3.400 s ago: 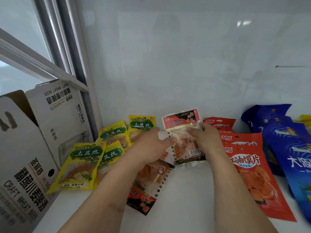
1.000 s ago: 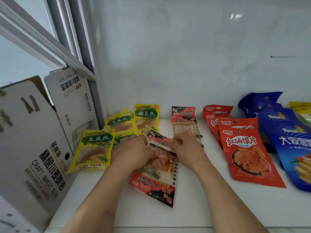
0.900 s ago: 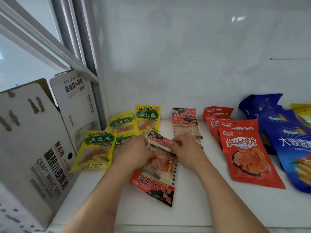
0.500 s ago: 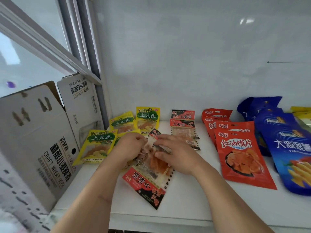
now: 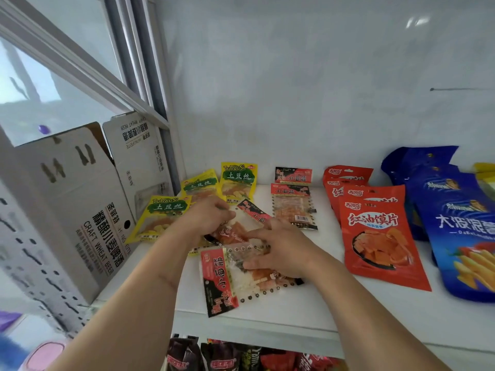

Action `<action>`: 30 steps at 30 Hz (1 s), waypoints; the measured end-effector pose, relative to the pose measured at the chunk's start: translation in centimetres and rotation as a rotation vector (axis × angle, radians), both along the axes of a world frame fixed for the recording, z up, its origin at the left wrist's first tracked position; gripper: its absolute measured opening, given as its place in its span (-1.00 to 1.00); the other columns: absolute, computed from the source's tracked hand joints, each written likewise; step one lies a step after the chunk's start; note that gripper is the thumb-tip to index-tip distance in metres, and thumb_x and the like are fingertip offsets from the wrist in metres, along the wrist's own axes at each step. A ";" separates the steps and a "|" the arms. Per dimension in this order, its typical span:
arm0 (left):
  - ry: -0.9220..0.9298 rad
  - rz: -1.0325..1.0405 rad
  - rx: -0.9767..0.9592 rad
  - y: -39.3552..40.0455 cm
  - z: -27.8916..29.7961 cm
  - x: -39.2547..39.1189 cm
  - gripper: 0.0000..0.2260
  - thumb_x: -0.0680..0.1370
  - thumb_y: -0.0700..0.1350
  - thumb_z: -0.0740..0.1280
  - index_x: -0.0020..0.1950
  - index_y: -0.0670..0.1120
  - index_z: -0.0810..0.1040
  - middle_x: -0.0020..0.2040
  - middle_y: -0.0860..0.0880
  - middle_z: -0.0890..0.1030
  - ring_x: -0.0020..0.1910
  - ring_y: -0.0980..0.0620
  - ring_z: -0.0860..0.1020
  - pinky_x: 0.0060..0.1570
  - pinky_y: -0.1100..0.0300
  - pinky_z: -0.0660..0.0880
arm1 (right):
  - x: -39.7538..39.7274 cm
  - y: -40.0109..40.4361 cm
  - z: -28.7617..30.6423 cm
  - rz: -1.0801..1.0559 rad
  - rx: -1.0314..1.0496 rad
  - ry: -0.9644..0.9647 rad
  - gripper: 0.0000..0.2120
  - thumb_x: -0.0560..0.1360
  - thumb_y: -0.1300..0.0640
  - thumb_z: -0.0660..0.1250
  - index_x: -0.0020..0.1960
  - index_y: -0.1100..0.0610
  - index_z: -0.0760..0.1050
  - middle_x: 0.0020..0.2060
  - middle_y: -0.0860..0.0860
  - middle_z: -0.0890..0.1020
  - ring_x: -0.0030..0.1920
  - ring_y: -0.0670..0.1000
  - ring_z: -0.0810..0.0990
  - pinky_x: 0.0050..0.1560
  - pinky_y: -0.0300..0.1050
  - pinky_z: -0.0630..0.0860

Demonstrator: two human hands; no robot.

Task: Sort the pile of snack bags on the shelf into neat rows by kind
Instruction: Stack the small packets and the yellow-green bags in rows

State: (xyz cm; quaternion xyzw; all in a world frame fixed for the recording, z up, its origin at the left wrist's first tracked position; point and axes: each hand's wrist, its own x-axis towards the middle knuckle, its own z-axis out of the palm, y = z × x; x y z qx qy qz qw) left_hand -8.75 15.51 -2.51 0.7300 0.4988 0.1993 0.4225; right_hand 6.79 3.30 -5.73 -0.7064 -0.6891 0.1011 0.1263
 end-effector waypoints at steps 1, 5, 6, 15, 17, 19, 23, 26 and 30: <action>0.014 0.009 -0.004 0.0 0.2 0.1 -0.66 0.53 0.00 0.47 0.25 -0.10 0.55 0.15 -0.11 0.62 0.11 -0.17 0.61 0.15 -0.09 0.57 | 0.2 -0.2 0.0 -0.011 -0.003 0.007 -0.39 0.40 -0.38 0.35 0.39 -0.22 0.41 0.07 -0.11 0.34 0.24 -0.05 0.27 0.26 -0.10 0.29; 0.099 -0.040 -0.013 0.0 0.6 0.5 -0.42 0.45 0.11 0.52 0.39 -0.13 0.52 0.33 -0.10 0.56 0.27 -0.13 0.52 0.32 -0.10 0.46 | 1.2 -1.2 -0.3 -0.020 0.035 0.102 -0.66 0.40 -0.27 0.43 0.06 -0.11 0.56 0.14 -0.14 0.44 0.25 -0.09 0.29 0.31 -0.10 0.28; 0.122 -0.053 -0.018 0.1 0.5 0.6 -0.48 0.44 0.11 0.53 0.31 -0.11 0.59 0.30 -0.08 0.59 0.26 -0.13 0.54 0.32 -0.11 0.47 | 1.5 -1.4 -0.4 -0.028 0.037 0.130 -0.69 0.41 -0.24 0.44 0.01 -0.07 0.55 0.14 -0.15 0.48 0.23 -0.10 0.34 0.29 -0.10 0.32; -0.113 -0.021 -0.169 0.5 0.4 -0.1 -0.91 0.52 -0.14 0.47 -0.17 -0.12 0.66 -0.09 -0.24 0.72 0.01 -0.30 0.68 0.15 -0.27 0.57 | 3.5 -4.0 -0.4 -0.321 0.136 0.464 -0.72 0.46 -0.16 0.43 -0.19 -0.02 0.41 -0.22 -0.11 0.62 -0.22 -0.10 0.55 -0.20 -0.13 0.43; -0.200 -0.011 -0.221 0.9 0.2 -0.6 -0.90 0.53 -0.19 0.46 -0.18 -0.14 0.61 -0.05 -0.30 0.70 0.03 -0.36 0.66 0.12 -0.35 0.55 | 3.5 -4.0 -0.7 -0.385 0.207 0.527 -0.71 0.49 -0.17 0.40 -0.14 -0.02 0.39 -0.21 -0.09 0.63 -0.23 -0.09 0.57 -0.20 -0.11 0.44; -0.262 -0.018 -0.233 1.2 0.3 -1.0 -0.92 0.54 -0.22 0.43 -0.12 -0.18 0.57 0.02 -0.36 0.67 0.06 -0.39 0.64 0.13 -0.39 0.52 | 3.6 -4.0 -0.8 -0.474 0.304 0.611 -0.76 0.51 -0.15 0.38 -0.01 -0.04 0.41 -0.11 -0.12 0.64 -0.14 -0.13 0.60 -0.19 -0.17 0.47; -0.344 -0.042 -0.216 1.5 0.0 -1.7 -0.79 0.58 -0.21 0.38 0.09 -0.34 0.49 0.13 -0.39 0.62 0.17 -0.38 0.60 0.22 -0.34 0.49 | 3.6 -3.9 -0.4 -0.623 0.405 0.722 -0.57 0.55 -0.07 0.36 0.33 0.07 0.38 -0.01 -0.15 0.51 -0.05 -0.14 0.51 -0.11 -0.23 0.39; -0.378 -0.054 -0.205 1.4 -0.1 -1.9 -0.82 0.59 -0.20 0.35 0.12 -0.29 0.52 0.09 -0.38 0.63 0.06 -0.32 0.66 0.05 -0.14 0.61 | 3.8 -3.1 -0.3 -0.695 0.403 0.744 -0.70 0.56 -0.02 0.37 0.20 0.07 0.40 -0.10 -0.18 0.49 -0.09 -0.12 0.51 -0.10 -0.19 0.40; -0.416 -0.016 -0.195 1.2 -0.5 -2.1 -0.88 0.65 -0.27 0.26 0.09 -0.30 0.54 -0.10 -0.20 0.70 -0.17 -0.12 0.68 -0.12 0.03 0.61 | 3.7 -2.2 -0.2 -0.782 0.416 0.668 -0.73 0.55 -0.02 0.38 0.10 0.10 0.40 -0.12 -0.11 0.58 -0.21 -0.12 0.54 -0.26 -0.22 0.44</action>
